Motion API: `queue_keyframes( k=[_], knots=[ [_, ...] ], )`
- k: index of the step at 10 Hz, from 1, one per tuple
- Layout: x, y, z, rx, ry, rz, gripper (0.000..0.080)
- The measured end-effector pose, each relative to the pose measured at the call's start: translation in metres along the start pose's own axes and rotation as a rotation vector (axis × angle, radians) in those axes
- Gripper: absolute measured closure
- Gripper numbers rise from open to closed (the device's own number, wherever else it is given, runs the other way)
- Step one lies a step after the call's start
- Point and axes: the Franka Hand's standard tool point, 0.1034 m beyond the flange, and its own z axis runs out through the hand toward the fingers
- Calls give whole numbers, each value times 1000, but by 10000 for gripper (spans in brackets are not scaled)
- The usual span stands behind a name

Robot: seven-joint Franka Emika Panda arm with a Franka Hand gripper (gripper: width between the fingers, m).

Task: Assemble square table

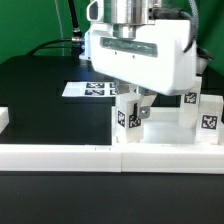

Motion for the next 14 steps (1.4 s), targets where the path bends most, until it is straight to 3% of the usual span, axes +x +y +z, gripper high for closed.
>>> queue_keyframes(
  k=[1,3,6,9,10,11,12,14],
  knots=[
    [-1,-1,0,14,-12,139,509],
    [0,-2,0,71,-51,430,509],
    [0,-3,0,78,-67,608,509],
    [1,-3,0,82,-62,500,507],
    [2,-3,0,88,-55,329,284],
    [2,-5,-1,95,-47,143,284],
    [1,-5,-2,98,-41,-2,178],
    [2,-4,-1,98,-35,-108,158]
  ],
)
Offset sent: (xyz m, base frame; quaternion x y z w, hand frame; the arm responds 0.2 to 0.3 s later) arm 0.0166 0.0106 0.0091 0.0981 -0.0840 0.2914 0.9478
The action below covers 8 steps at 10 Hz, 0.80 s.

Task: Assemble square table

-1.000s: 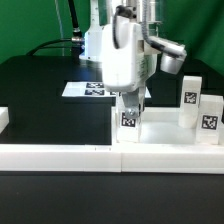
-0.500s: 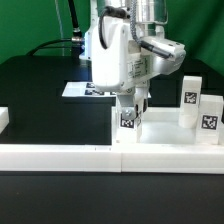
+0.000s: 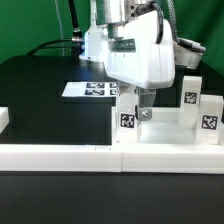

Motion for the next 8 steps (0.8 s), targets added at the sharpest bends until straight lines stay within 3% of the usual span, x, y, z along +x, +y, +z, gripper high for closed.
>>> queue_keyframes(
  k=[3,6,8],
  knots=[
    [1,0,-1,-6,9,-231,150],
    [2,-6,-5,-45,41,-857,150],
    [4,-6,-5,-44,42,-821,181]
  ],
)
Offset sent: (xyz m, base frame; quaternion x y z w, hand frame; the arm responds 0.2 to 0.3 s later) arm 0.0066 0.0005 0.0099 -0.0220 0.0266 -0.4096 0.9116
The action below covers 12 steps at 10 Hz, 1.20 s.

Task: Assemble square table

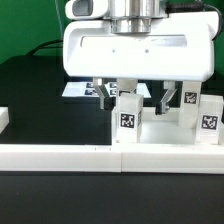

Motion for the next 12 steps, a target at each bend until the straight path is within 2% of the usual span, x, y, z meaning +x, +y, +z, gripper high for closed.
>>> queue_keyframes(
  k=[1,2,3,5,8,12],
  knots=[
    [0,0,0,1,0,41,181],
    [0,0,0,1,0,106,359],
    [2,6,0,-6,1,199,502],
    [1,9,1,-10,0,314,502],
    [1,15,1,-20,-14,755,502],
    [-3,16,0,7,-126,1348,502]
  ],
)
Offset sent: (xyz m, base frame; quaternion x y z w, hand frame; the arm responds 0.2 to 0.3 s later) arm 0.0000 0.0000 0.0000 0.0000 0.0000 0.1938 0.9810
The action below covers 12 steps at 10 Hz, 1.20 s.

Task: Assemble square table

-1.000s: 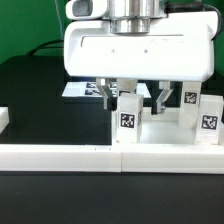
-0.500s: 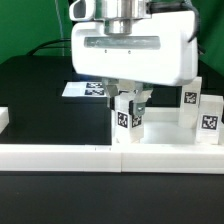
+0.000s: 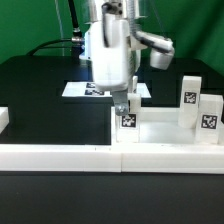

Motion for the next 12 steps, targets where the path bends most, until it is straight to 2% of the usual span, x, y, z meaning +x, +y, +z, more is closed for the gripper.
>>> queue_keyframes(
  k=[2,4,5,6,7,8,9,10,12],
  knots=[
    [1,1,1,-5,-3,136,502],
    [0,3,1,-11,8,162,502],
    [1,3,1,-11,8,150,404],
    [0,3,1,-12,11,101,404],
    [-4,7,3,-18,36,-31,228],
    [-11,7,4,-15,61,-198,228],
    [-18,8,4,-17,65,-351,166],
    [-20,7,4,-5,70,-513,155],
    [-18,6,4,-10,72,-632,151]
  ],
)
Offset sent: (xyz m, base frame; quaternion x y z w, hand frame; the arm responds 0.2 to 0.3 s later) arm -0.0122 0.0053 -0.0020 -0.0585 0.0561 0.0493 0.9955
